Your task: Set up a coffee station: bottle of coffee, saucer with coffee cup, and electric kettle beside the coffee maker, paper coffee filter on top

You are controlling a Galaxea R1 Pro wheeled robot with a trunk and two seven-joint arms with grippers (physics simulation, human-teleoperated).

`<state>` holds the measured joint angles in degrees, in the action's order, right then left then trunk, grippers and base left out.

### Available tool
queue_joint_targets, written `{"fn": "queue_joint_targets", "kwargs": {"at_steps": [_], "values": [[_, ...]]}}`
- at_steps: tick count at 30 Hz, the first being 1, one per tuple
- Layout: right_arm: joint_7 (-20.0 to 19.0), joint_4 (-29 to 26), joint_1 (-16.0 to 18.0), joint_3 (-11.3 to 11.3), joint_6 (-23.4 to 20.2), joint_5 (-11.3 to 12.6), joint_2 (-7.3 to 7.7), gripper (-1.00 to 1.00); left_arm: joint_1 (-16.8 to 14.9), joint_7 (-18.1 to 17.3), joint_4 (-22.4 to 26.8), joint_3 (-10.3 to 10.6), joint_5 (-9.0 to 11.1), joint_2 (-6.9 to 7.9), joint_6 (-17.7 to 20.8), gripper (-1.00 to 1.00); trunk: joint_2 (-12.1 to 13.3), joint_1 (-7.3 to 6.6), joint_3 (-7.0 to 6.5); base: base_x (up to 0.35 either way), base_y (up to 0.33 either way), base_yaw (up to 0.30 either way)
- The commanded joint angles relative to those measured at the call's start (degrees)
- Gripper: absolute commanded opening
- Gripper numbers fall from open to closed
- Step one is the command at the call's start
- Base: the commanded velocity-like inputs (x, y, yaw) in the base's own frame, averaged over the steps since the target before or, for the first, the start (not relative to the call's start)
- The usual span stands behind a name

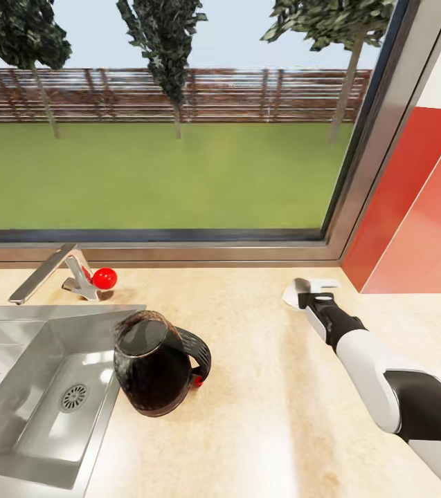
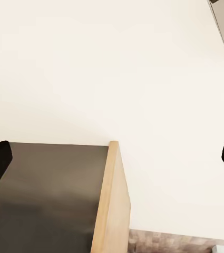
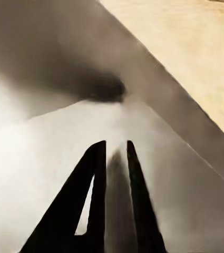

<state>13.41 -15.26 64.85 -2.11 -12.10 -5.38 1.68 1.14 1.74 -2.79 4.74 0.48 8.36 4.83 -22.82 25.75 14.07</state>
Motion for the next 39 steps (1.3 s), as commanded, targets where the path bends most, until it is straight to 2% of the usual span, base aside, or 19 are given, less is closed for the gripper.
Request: {"fn": "queue_joint_targets", "kwargs": {"at_steps": [1, 33, 39], "values": [[0.0, -0.1, 0.0, -0.3, -0.4, -0.4, 0.05, -1.00, 0.0, 0.1, 0.1, 0.4, 0.0, -0.01, 0.2, 1.00, -0.1, 0.03, 0.09, 0.000, 0.000, 0.000], [-0.1, -0.2, 0.0, -0.3, -0.5, -0.3, 0.16, -1.00, 0.0, 0.1, 0.1, 0.4, 0.0, -0.01, 0.2, 1.00, -0.1, 0.03, 0.09, 0.000, 0.000, 0.000], [-0.1, -0.9, 0.0, -0.2, -0.5, -0.3, -0.19, -1.00, 0.0, 0.1, 0.1, 0.4, 0.0, -0.01, 0.2, 1.00, -0.1, 0.03, 0.09, 0.000, 0.000, 0.000]]}}
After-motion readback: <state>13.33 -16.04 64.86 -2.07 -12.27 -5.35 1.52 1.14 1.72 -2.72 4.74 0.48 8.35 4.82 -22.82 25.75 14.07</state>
